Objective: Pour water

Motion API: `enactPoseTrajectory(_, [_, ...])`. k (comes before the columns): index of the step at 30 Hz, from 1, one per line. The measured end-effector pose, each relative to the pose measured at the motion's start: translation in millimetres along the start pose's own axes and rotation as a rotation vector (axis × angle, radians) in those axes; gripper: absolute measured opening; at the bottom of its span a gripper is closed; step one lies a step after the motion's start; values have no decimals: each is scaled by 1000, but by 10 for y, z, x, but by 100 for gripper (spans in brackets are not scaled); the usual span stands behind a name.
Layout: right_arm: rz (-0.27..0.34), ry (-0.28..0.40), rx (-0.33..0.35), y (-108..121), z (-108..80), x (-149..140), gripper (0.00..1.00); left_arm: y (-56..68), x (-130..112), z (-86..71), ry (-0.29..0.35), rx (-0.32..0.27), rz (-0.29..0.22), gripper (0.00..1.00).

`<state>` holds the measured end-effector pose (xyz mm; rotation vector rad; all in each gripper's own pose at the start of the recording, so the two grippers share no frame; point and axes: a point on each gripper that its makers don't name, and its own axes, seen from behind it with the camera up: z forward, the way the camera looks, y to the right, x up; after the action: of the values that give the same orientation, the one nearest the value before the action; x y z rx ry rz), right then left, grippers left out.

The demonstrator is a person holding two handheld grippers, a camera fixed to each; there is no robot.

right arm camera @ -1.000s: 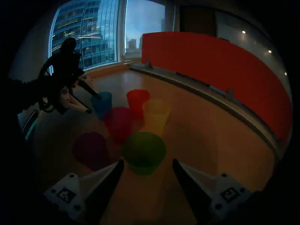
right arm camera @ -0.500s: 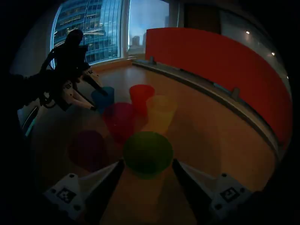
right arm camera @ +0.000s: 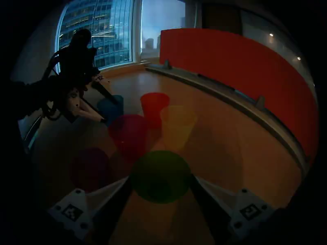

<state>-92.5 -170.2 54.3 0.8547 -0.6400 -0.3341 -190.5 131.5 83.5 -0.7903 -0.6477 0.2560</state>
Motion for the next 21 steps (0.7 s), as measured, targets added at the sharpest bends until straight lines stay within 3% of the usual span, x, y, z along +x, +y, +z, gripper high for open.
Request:
enactPoseTrajectory(17, [3,2,-8,17,17,-9,100,-4,-8,9,-1,4,-14,85])
enactPoseTrajectory(21, [6,2,-7,3,26,-12,93,-5,-10,5,0,3,-14,84])
